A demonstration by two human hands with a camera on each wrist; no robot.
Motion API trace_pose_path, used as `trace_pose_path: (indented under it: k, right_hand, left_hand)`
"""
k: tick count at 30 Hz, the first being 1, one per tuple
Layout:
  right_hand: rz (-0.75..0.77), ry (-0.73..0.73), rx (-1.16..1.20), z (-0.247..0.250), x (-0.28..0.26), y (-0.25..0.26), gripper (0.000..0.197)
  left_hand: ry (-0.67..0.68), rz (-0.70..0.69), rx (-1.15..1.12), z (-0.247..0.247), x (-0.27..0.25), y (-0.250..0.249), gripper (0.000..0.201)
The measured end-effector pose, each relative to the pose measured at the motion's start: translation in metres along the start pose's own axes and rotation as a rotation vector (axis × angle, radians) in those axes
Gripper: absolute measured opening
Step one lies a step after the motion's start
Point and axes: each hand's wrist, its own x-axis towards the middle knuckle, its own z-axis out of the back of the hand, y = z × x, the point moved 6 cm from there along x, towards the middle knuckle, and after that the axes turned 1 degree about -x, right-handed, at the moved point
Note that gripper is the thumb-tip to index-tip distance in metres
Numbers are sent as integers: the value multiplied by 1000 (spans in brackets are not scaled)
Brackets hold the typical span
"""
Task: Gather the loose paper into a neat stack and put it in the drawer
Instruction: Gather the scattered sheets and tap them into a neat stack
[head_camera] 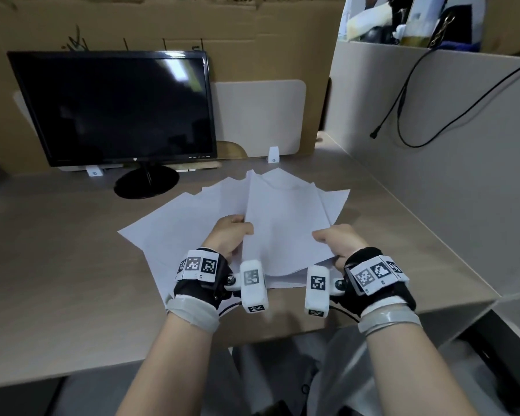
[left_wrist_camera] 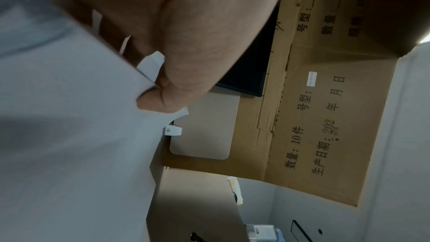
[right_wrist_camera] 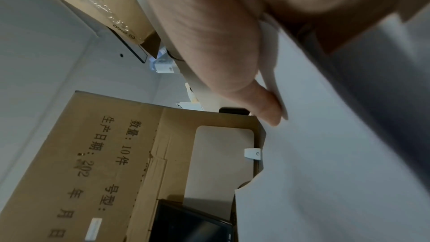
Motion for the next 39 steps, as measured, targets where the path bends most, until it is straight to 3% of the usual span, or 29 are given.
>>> trace_pose_path:
  k: [3, 6, 9, 12, 16, 18, 23, 27, 33, 39]
  right_hand:
    - [61, -13, -7, -3, -1, -1, 16]
    - [122, -48, -52, -4, 3, 5, 20]
    - [119, -60, -28, -1, 4, 5, 39]
    - [-1, -53, -48, 4, 1, -11, 53]
    - [-29, 32, 16, -7, 3, -21, 34]
    - [27, 21, 101, -8, 2, -15, 25]
    - [229, -73, 207, 14, -15, 9, 44]
    - [296, -121, 232, 30, -21, 12, 41]
    - [346, -189, 277, 53, -30, 17, 39]
    - [396, -215, 326, 59, -33, 25, 40]
  left_hand:
    - [7, 8, -32, 1, 4, 5, 32]
    - [30, -5, -44, -1, 9, 8, 31]
    - [46, -22, -31, -9, 9, 7, 35]
    - [63, -37, 15, -16, 8, 8, 35]
    - [36, -23, -6, -14, 15, 15, 30]
    - [6, 1, 26, -12, 18, 16, 32]
    - [-86, 31, 183, -9, 30, 18, 83]
    - [-62, 10, 200, -20, 38, 15, 74]
    - [-81, 23, 220, -23, 38, 15, 99]
    - [-85, 21, 242, -23, 50, 15, 82]
